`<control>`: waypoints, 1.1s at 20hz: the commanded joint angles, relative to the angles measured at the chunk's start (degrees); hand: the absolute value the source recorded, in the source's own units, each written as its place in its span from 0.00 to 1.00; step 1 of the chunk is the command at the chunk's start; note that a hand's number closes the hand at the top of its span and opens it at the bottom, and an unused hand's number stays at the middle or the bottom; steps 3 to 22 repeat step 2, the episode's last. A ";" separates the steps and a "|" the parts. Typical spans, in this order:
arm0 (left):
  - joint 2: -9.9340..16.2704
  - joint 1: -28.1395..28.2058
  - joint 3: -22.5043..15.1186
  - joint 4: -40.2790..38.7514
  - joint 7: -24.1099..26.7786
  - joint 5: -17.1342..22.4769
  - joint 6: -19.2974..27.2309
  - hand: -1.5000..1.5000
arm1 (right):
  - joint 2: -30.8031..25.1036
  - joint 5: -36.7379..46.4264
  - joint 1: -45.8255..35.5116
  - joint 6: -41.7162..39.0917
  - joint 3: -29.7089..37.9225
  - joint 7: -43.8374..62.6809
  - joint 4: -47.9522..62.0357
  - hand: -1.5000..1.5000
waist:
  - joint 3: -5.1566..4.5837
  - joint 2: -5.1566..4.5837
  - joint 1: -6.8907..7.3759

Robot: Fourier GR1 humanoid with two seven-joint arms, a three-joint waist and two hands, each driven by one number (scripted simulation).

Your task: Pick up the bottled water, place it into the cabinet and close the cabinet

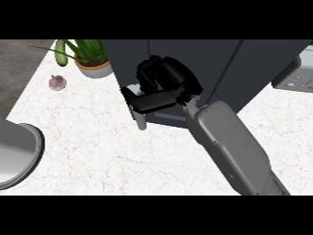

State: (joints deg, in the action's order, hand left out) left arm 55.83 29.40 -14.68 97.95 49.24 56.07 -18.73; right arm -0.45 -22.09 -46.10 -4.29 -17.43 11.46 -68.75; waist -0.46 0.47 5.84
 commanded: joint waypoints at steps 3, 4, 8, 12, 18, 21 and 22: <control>0.23 -0.03 1.61 0.60 1.17 0.67 -2.72 0.00 | -2.34 2.02 -7.75 3.58 7.68 -3.39 12.14 1.00 | 0.40 -1.68 -0.85; 0.23 -0.03 1.61 0.60 1.17 0.67 -2.72 0.00 | -2.34 2.02 -7.75 3.58 7.68 -3.39 12.14 1.00 | 0.40 -1.68 -0.85; 0.23 -0.03 1.61 0.60 1.17 0.67 -2.72 0.00 | -2.34 2.02 -7.75 3.58 7.68 -3.39 12.14 1.00 | 0.40 -1.68 -0.85; 0.23 -0.03 1.61 0.60 1.17 0.67 -2.72 0.00 | -2.34 2.02 -7.75 3.58 7.68 -3.39 12.14 1.00 | 0.40 -1.68 -0.85; 0.23 -0.03 1.61 0.60 1.17 0.67 -2.72 0.00 | -2.34 2.02 -7.75 3.58 7.68 -3.39 12.14 1.00 | 0.40 -1.68 -0.85; 0.23 -0.03 1.61 0.60 1.17 0.67 -2.72 0.00 | -2.34 2.02 -7.75 3.58 7.68 -3.39 12.14 1.00 | 0.40 -1.68 -0.85; 0.23 -0.03 1.61 0.60 1.17 0.67 -2.72 0.00 | -2.34 2.02 -7.75 3.58 7.68 -3.39 12.14 1.00 | 0.40 -1.68 -0.85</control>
